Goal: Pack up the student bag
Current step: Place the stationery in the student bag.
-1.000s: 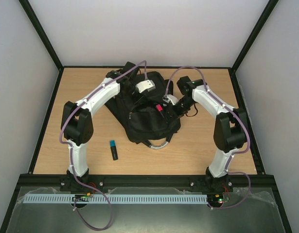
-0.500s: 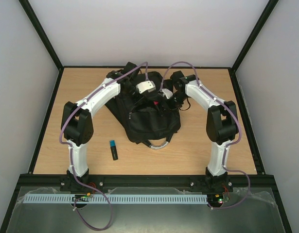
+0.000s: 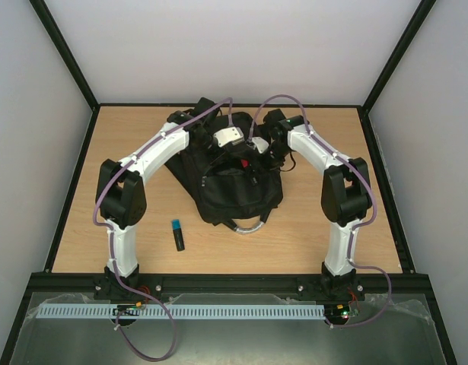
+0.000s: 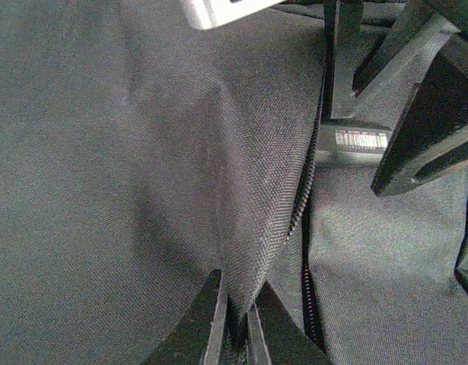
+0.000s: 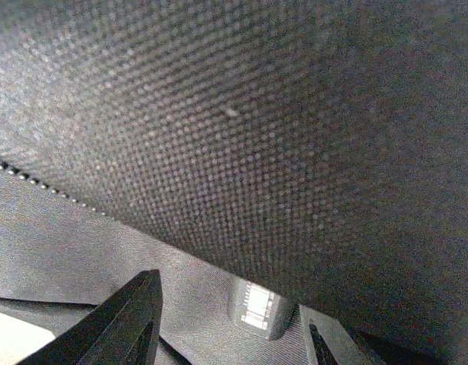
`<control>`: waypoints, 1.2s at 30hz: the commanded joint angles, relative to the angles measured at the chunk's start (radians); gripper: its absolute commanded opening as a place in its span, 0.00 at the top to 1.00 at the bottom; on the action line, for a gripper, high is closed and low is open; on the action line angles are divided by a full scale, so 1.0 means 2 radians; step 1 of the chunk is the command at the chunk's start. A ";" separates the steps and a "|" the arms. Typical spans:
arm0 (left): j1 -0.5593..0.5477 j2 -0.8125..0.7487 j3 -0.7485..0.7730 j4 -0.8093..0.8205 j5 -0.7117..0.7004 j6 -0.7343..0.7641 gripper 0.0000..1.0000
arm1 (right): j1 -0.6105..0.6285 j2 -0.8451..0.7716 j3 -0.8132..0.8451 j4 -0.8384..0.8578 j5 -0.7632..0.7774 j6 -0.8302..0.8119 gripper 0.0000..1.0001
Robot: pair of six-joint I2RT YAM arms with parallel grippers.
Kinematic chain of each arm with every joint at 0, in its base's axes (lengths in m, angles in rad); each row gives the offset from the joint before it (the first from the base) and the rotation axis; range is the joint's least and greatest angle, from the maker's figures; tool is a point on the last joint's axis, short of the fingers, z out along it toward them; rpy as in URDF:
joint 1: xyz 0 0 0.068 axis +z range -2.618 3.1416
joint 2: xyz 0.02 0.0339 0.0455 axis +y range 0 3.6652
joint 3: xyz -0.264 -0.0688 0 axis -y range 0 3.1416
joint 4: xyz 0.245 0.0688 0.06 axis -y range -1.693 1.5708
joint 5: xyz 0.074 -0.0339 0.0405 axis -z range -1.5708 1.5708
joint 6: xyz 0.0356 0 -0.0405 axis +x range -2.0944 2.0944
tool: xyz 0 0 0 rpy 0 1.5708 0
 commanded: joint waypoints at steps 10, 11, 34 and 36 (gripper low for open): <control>-0.003 -0.026 0.001 0.005 0.023 0.004 0.98 | -0.003 -0.134 -0.053 -0.013 -0.010 -0.161 0.50; -0.003 -0.026 0.001 0.006 0.023 0.003 0.98 | -0.004 -0.154 -0.067 0.007 -0.007 -0.171 0.49; -0.003 -0.035 -0.009 0.009 0.010 0.006 0.98 | -0.003 -0.182 -0.240 0.255 0.069 -0.520 0.03; -0.003 -0.035 -0.009 0.008 0.010 0.006 0.98 | -0.002 -0.175 -0.240 0.260 0.074 -0.533 0.04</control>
